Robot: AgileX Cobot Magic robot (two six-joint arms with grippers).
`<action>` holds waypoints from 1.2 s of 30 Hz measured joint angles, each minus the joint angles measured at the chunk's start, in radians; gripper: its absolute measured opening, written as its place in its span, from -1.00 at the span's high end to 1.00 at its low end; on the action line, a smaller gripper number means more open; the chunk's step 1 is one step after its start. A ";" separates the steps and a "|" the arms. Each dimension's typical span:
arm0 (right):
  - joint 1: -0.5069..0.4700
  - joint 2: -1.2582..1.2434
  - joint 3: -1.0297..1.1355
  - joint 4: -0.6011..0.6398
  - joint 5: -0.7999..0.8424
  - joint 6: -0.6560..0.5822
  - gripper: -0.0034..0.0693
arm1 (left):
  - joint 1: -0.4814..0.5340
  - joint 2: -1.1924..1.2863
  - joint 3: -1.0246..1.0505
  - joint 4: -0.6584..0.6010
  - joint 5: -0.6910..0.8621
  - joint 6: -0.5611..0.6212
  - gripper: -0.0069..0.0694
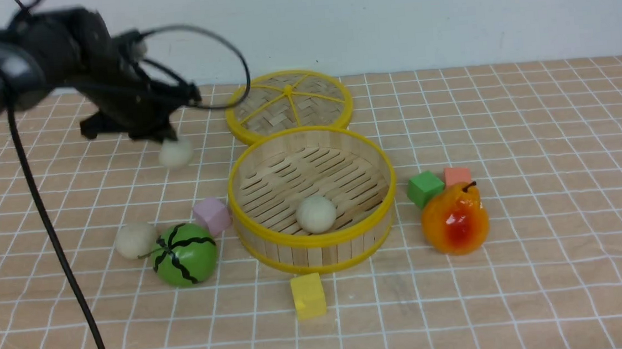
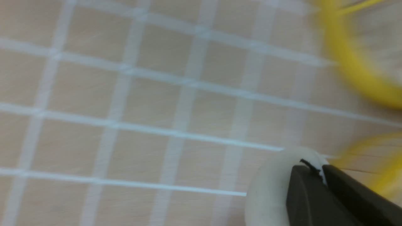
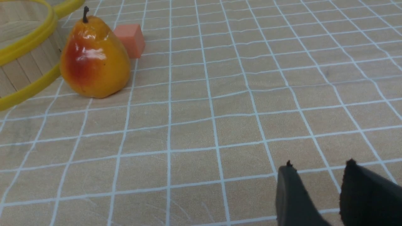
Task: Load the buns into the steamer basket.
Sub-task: Use the left arm to put the steamed stuffed bun into the steamer, then use the left arm to grab a steamed stuffed bun
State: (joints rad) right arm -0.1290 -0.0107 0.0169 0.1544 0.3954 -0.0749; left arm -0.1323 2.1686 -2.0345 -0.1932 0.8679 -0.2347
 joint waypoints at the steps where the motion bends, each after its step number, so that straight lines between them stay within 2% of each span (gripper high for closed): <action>1: 0.000 0.000 0.000 0.000 0.000 0.000 0.25 | -0.009 -0.007 -0.011 -0.029 0.007 0.024 0.83; 6: 0.000 0.000 0.000 0.000 0.000 0.000 0.25 | -0.107 -0.002 -0.025 -0.105 0.017 0.099 0.83; 11: 0.000 0.000 0.000 0.000 0.000 0.000 0.25 | -0.192 0.075 -0.025 -0.098 -0.011 0.106 0.83; 17: 0.000 0.000 0.000 0.000 0.000 0.000 0.25 | -0.225 0.161 -0.025 -0.034 -0.070 0.077 0.72; 19: 0.000 0.000 0.000 0.000 0.000 0.000 0.25 | -0.234 0.161 -0.026 -0.005 -0.081 0.068 0.60; 22: 0.000 0.000 0.000 0.000 0.000 0.000 0.25 | -0.244 0.152 -0.029 0.016 -0.078 0.043 0.32; 23: 0.000 0.000 0.000 0.000 0.000 0.000 0.25 | -0.246 0.151 -0.029 0.017 -0.077 0.042 0.29; 24: 0.000 0.000 0.000 0.000 0.000 0.000 0.25 | -0.249 0.142 -0.029 0.023 -0.058 0.034 0.08; 26: 0.000 0.000 0.000 0.000 0.000 0.000 0.25 | -0.249 0.115 -0.029 0.033 -0.017 0.034 -0.18; 30: 0.000 0.000 0.000 0.000 0.000 0.000 0.25 | -0.229 0.011 -0.029 0.061 0.085 0.039 -0.55; 32: 0.000 0.000 0.000 0.000 0.000 0.000 0.25 | -0.201 -0.077 -0.029 0.072 0.145 0.054 -0.67; 36: 0.000 0.000 0.000 0.000 0.000 0.000 0.25 | -0.144 -0.242 0.002 0.091 0.256 0.092 -0.69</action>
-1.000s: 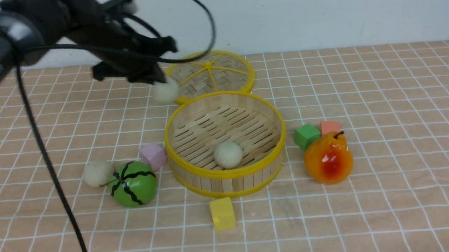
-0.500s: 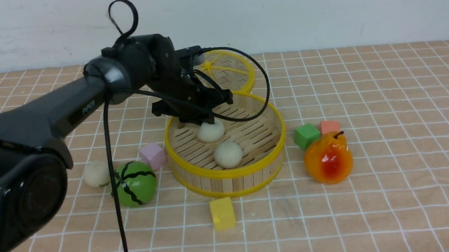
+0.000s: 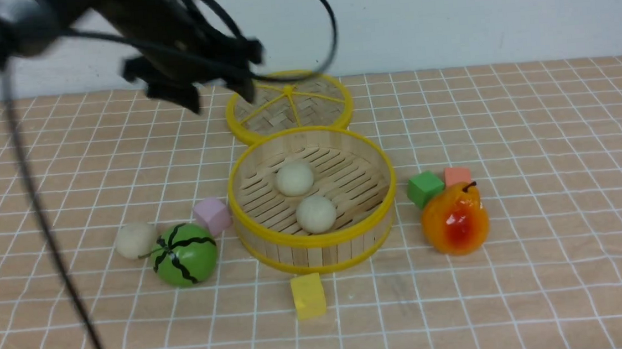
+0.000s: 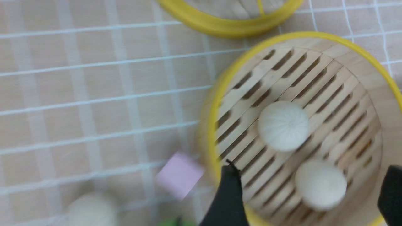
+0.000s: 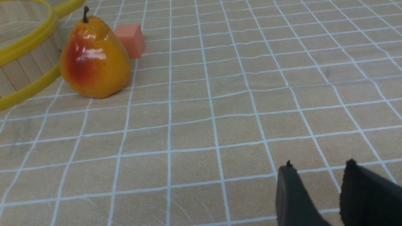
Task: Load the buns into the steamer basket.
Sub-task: Use the left arm to grab a steamed stuffed bun
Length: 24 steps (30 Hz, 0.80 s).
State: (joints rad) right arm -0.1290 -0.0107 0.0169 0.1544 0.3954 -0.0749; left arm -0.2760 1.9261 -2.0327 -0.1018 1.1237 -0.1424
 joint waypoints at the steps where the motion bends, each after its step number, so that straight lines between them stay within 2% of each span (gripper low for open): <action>1: 0.000 0.000 0.000 0.000 0.000 0.000 0.25 | 0.008 -0.034 0.019 0.014 0.027 0.004 -0.68; 6: 0.000 0.000 0.000 0.000 0.000 0.000 0.25 | 0.019 -0.171 0.187 0.102 0.062 0.005 -0.58; 9: 0.000 0.000 0.000 0.000 0.000 0.000 0.25 | 0.019 -0.217 0.353 0.196 -0.001 -0.046 -0.48; 10: 0.000 0.000 0.000 0.000 0.000 0.000 0.25 | 0.019 -0.219 0.434 0.253 -0.062 -0.099 -0.43; 13: 0.000 0.000 0.000 0.000 0.000 0.000 0.25 | 0.020 -0.207 0.519 0.311 -0.139 -0.164 -0.34; 14: 0.000 0.000 0.000 0.000 0.000 0.000 0.25 | 0.020 -0.186 0.571 0.345 -0.194 -0.211 -0.26; 20: 0.000 0.000 0.000 0.000 0.000 0.000 0.25 | 0.055 -0.093 0.601 0.376 -0.303 -0.333 -0.08; 24: 0.000 0.000 0.000 0.000 0.000 0.000 0.25 | 0.122 -0.049 0.601 0.311 -0.340 -0.311 -0.07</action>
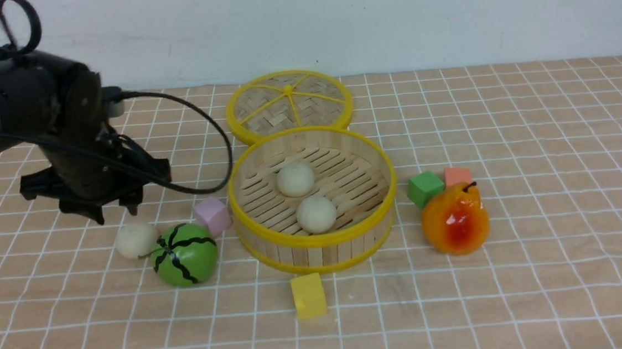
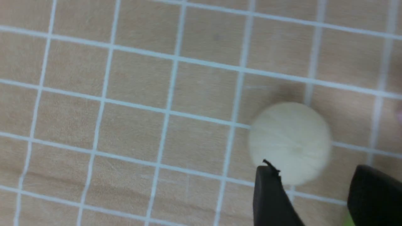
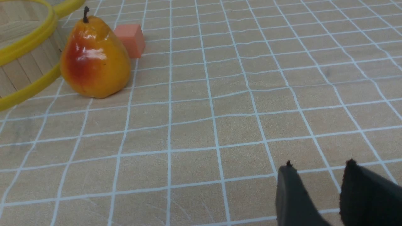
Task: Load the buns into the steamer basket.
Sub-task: Use the left arm to grab a steamed stuffed bun, then use the left arm to put the steamed stuffed bun into the steamer
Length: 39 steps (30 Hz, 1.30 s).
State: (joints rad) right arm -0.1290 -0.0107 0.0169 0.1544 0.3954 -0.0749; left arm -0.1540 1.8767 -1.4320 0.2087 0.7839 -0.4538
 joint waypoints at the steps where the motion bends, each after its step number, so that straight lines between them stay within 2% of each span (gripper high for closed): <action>1: 0.000 0.000 0.000 0.000 0.000 0.000 0.25 | 0.000 0.000 0.000 0.000 -0.001 0.004 -0.07; 2: 0.000 0.000 0.000 0.000 0.000 0.000 0.25 | 0.020 0.021 0.000 -0.056 -0.017 0.056 -0.07; 5: 0.000 0.000 0.000 0.000 0.000 0.000 0.25 | 0.024 0.051 0.000 -0.110 -0.046 0.110 -0.06; 11: 0.000 0.000 0.000 0.000 0.000 0.000 0.24 | 0.024 0.105 0.000 -0.132 -0.078 0.132 -0.05; 13: 0.000 0.000 0.000 0.000 0.000 0.000 0.24 | 0.024 0.117 0.000 -0.131 -0.079 0.135 0.01; 17: 0.000 0.000 0.000 0.000 0.000 0.000 0.24 | 0.024 0.117 0.000 -0.127 -0.094 0.135 0.23; 20: 0.000 0.000 0.000 0.000 0.000 0.000 0.24 | 0.024 0.117 -0.012 -0.127 -0.077 0.138 0.52; 21: 0.000 0.000 0.000 0.000 0.000 0.000 0.24 | 0.024 0.117 -0.021 -0.126 -0.061 0.138 0.68; 24: 0.000 0.000 0.000 0.000 0.000 0.000 0.24 | 0.024 0.117 -0.053 -0.116 -0.013 0.142 0.83; 29: 0.000 0.000 0.000 0.000 0.000 0.000 0.24 | 0.021 0.098 -0.171 -0.117 0.085 0.143 0.84; 34: 0.000 0.000 0.000 0.000 0.000 0.000 0.24 | -0.034 0.061 -0.323 -0.196 0.130 0.160 0.84; 39: 0.000 0.000 0.000 0.000 0.000 -0.001 0.24 | -0.213 0.072 -0.416 -0.310 0.072 0.213 0.84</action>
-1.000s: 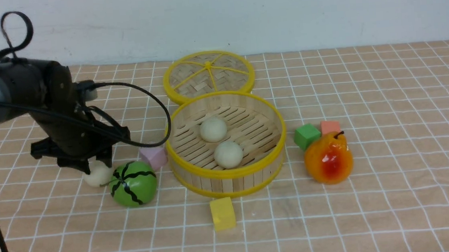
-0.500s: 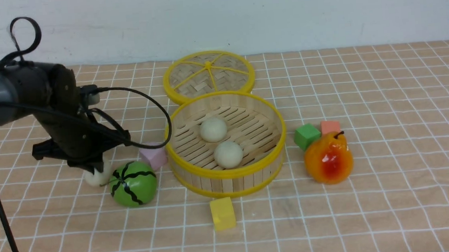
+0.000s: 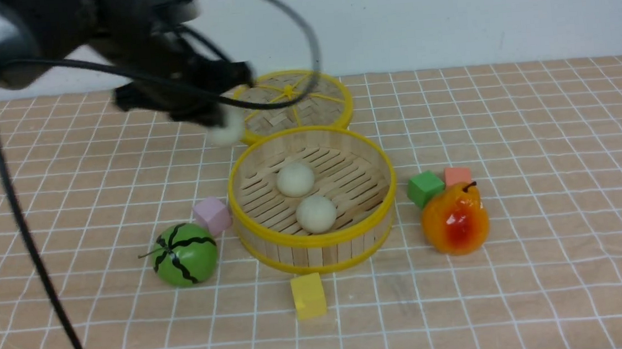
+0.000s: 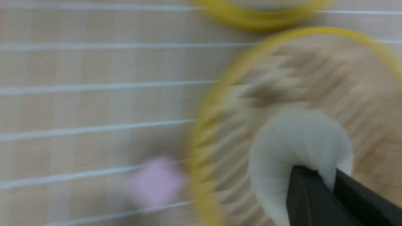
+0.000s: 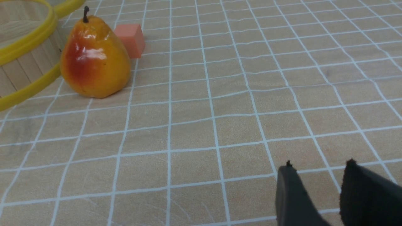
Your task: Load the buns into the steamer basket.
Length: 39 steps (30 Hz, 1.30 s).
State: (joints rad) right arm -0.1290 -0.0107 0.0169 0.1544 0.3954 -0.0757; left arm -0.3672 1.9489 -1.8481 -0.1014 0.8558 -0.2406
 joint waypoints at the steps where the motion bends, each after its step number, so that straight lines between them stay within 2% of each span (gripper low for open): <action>1: 0.000 0.000 0.000 0.000 0.000 0.000 0.24 | -0.033 0.012 -0.006 -0.005 -0.021 0.001 0.84; 5: 0.000 0.000 0.000 0.000 0.000 0.000 0.24 | -0.126 0.090 -0.009 -0.011 -0.093 0.001 0.83; 8: 0.000 0.000 0.000 0.000 0.000 0.000 0.24 | -0.157 0.158 -0.009 -0.011 -0.141 -0.002 0.82; 13: 0.000 0.000 0.000 0.000 0.000 -0.001 0.24 | -0.168 0.238 -0.009 -0.011 -0.218 -0.038 0.79; 18: 0.000 0.000 0.000 0.000 0.000 -0.001 0.24 | -0.168 0.274 -0.008 -0.009 -0.271 -0.082 0.62; 20: 0.000 0.000 0.000 0.000 0.000 -0.001 0.24 | -0.168 0.274 -0.009 -0.009 -0.274 -0.088 0.49; 21: 0.000 0.000 0.000 0.000 0.000 -0.001 0.24 | -0.168 0.270 -0.009 -0.009 -0.270 -0.091 0.31; 22: 0.000 0.000 0.000 0.000 0.000 -0.001 0.24 | -0.168 0.266 -0.009 -0.009 -0.264 -0.092 0.25; 25: 0.000 0.000 0.000 0.000 0.000 -0.001 0.24 | -0.168 0.235 -0.009 0.004 -0.233 -0.094 -0.10; 26: 0.000 0.000 0.000 0.000 0.000 -0.001 0.24 | -0.168 0.232 -0.009 0.007 -0.231 -0.094 -0.12; 27: 0.000 0.000 0.000 0.000 0.000 -0.001 0.24 | -0.168 0.206 -0.009 0.023 -0.202 -0.094 -0.26; 29: 0.000 0.000 0.000 0.000 0.000 -0.001 0.24 | -0.168 0.151 -0.011 0.049 -0.145 -0.094 -0.35; 34: 0.000 0.000 0.000 0.000 0.000 -0.001 0.24 | -0.168 -0.016 -0.017 0.083 -0.006 -0.094 -0.34; 39: 0.000 0.000 0.000 0.000 0.000 -0.001 0.24 | -0.168 -0.318 -0.014 0.129 0.176 -0.060 0.06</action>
State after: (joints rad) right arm -0.1290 -0.0107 0.0169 0.1544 0.3954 -0.0768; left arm -0.5350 1.6305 -1.8617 0.0272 1.0318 -0.3005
